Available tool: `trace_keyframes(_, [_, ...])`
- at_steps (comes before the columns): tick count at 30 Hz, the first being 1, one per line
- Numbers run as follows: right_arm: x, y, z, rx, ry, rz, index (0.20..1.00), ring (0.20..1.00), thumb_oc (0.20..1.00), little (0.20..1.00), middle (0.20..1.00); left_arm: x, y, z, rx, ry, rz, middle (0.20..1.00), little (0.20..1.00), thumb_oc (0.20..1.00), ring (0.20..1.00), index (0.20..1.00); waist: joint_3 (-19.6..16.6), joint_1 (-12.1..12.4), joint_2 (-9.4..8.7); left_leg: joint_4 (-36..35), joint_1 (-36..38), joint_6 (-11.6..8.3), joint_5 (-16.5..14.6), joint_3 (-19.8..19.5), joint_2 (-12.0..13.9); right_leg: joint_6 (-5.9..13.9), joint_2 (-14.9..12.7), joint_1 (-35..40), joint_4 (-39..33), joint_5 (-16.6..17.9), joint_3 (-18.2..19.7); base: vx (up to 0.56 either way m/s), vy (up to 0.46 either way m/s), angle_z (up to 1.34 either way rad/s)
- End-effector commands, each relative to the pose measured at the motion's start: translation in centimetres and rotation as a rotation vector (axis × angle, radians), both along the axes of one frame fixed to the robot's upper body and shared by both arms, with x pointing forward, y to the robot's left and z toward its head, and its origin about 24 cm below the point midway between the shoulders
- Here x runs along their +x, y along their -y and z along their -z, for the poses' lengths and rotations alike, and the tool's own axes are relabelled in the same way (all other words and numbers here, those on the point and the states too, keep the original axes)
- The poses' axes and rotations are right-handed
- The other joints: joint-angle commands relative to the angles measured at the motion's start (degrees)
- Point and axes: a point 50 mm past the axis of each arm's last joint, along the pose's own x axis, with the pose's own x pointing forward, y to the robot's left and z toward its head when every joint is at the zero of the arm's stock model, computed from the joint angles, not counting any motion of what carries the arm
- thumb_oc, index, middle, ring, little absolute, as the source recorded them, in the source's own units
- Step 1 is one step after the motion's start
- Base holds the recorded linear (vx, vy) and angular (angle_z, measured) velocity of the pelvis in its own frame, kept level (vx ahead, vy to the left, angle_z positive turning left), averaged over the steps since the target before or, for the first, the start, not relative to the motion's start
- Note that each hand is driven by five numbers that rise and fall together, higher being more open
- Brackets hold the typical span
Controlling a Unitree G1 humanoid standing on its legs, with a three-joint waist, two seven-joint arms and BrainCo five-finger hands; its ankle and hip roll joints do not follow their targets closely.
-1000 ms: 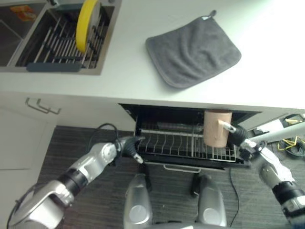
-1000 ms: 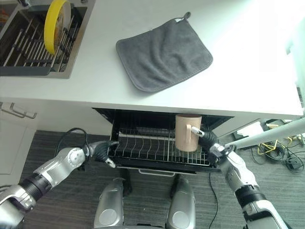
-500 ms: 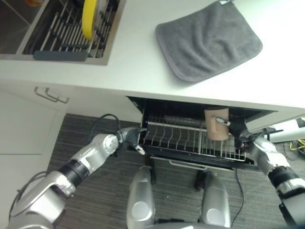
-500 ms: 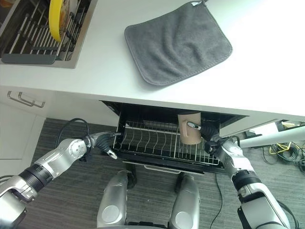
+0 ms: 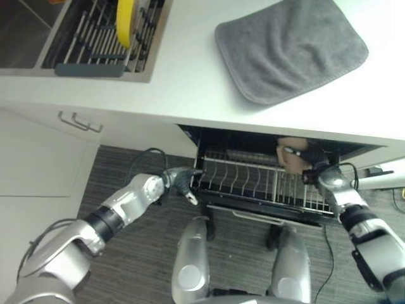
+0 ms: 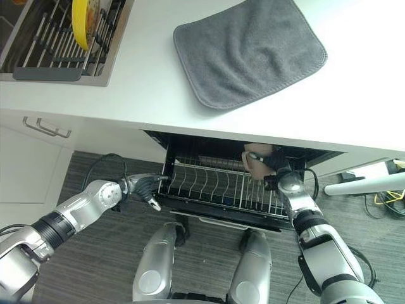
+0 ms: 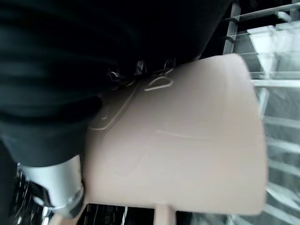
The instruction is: Place the dishes in the dishwasher.
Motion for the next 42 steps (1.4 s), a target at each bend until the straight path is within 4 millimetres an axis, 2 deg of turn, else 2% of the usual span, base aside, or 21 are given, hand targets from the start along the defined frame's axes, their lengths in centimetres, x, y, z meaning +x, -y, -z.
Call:
trace_keyframes(1, [1.9,-0.8,-4.6,-0.086,0.204,0.069,0.200,0.200,0.200,0.200,0.200,0.1,1.3,-0.7,-0.031,0.065,0.046,1.000,1.000,1.000,1.000,1.000,-1.59,1.07,-0.17,2.58,1.33,1.34,-4.19,-1.51,-2.12,0.61,1.73,1.07,-2.40,2.55,-1.90,0.00,0.050,-0.09])
trace_keyframes(9, [1.6,-1.2,-3.2,-0.070,0.173,0.177,0.200,0.200,0.200,0.200,0.200,-0.2,1.7,-0.1,-0.050,0.059,0.053,1.000,1.000,1.000,1.000,1.000,-1.11,0.99,0.61,2.86,1.80,1.43,-4.99,-1.10,-2.49,0.57,1.34,1.03,-1.89,2.00,-1.66,0.00,0.034,-0.04])
trace_keyframes(13, [1.2,-0.6,-2.6,-0.064,0.188,0.337,0.200,0.200,0.200,0.200,0.200,-0.4,2.3,0.1,-0.063,0.056,0.055,1.000,1.000,1.000,1.000,1.000,-1.08,1.00,1.28,2.77,1.97,1.51,-5.09,-0.95,-2.70,0.61,1.28,0.92,-1.67,1.82,-1.53,0.01,0.030,-0.01])
trace_keyframes(15, [1.1,-0.7,-2.5,-0.091,0.199,0.383,0.200,0.200,0.200,0.200,0.200,-0.5,2.5,0.3,-0.072,0.059,0.050,1.000,1.000,1.000,1.000,1.000,-1.00,0.93,1.53,2.59,2.11,1.56,-5.09,-0.72,-2.80,0.66,1.33,0.86,-1.60,1.73,-1.44,0.00,0.066,-0.01])
trace_keyframes(17, [0.3,-0.4,-1.8,-0.168,0.219,0.522,0.200,0.200,0.200,0.200,0.200,-0.7,2.8,1.0,-0.088,0.061,0.042,1.000,1.000,1.000,1.000,1.000,-0.98,0.66,2.21,2.41,2.20,1.66,-5.17,-0.46,-2.97,0.64,1.65,0.67,-1.46,1.46,-0.93,0.01,0.093,-0.06])
trace_keyframes(21, [-0.5,-0.8,-0.6,-0.204,0.197,0.604,0.200,0.200,0.200,0.200,0.200,-1.0,3.1,1.5,-0.097,0.063,0.035,1.000,1.000,1.000,1.000,1.000,-0.82,0.35,2.71,2.14,2.30,1.88,-5.03,-0.26,-3.18,0.48,2.08,0.55,-1.51,1.53,-0.51,0.02,0.043,-0.10])
trace_keyframes(22, [-0.6,-0.8,-0.3,-0.206,0.187,0.620,0.774,0.774,0.774,0.774,0.774,-1.1,3.1,1.5,-0.099,0.063,0.035,1.000,1.000,1.000,1.000,1.000,-0.70,0.28,2.77,2.39,2.40,1.86,-5.39,-0.23,-3.22,0.58,2.00,0.57,-1.09,1.12,-0.37,0.00,0.000,0.00])
trace_keyframes(23, [-0.8,-0.8,0.0,-0.203,0.181,0.633,1.000,1.000,1.000,1.000,1.000,-1.1,3.2,1.6,-0.100,0.064,0.034,1.000,1.000,1.000,1.000,1.000,-0.64,0.24,2.82,2.41,2.39,1.88,-5.42,-0.22,-3.22,0.53,2.04,0.56,-1.01,1.03,-0.30,0.00,0.000,0.00])
trace_keyframes(25, [-1.4,-0.3,0.9,-0.201,0.143,0.716,1.000,1.000,1.000,1.000,1.000,-1.2,3.3,1.6,-0.103,0.068,0.035,1.000,1.000,1.000,1.000,1.000,-0.58,0.23,3.08,2.37,2.41,2.01,-5.51,-0.54,-3.59,0.47,2.36,0.67,-1.13,0.90,0.13,0.00,0.000,0.00])
trace_keyframes(27, [-1.7,0.0,1.4,-0.271,0.091,0.756,1.000,1.000,1.000,1.000,1.000,-1.1,3.4,1.5,-0.098,0.071,0.040,1.000,1.000,1.000,1.000,1.000,-0.53,0.33,3.34,2.28,2.16,2.01,-5.41,-0.79,-3.81,0.56,2.43,0.36,-1.06,0.98,0.55,0.00,0.000,0.00])
trace_keyframes(30, [-2.3,0.0,2.3,-0.197,0.082,0.813,1.000,1.000,1.000,1.000,1.000,-1.3,3.5,1.9,-0.085,0.063,0.049,1.000,1.000,1.000,1.000,1.000,-0.68,0.68,3.59,2.19,2.27,2.13,-5.42,-1.59,-4.25,0.62,2.67,0.72,-1.00,0.83,1.27,0.00,-0.011,0.00])
trace_keyframes(40, [-3.0,-0.8,3.4,-0.115,0.108,0.864,1.000,1.000,1.000,1.000,1.000,-2.0,3.6,2.5,-0.078,0.033,0.057,1.000,1.000,1.000,1.000,1.000,-1.80,1.08,4.41,0.67,3.41,2.36,-4.87,-1.67,-4.88,0.69,2.56,1.66,-1.87,1.11,1.31,0.01,-0.001,0.00])
trace_keyframes(42, [-3.2,-1.3,4.0,-0.019,0.076,0.889,1.000,1.000,1.000,1.000,1.000,-2.0,3.5,2.7,-0.068,0.033,0.055,1.000,1.000,1.000,1.000,1.000,-2.01,1.01,4.39,0.08,3.83,2.30,-4.69,-1.53,-4.89,0.78,2.63,2.04,-2.45,1.27,1.37,0.02,0.008,0.01])
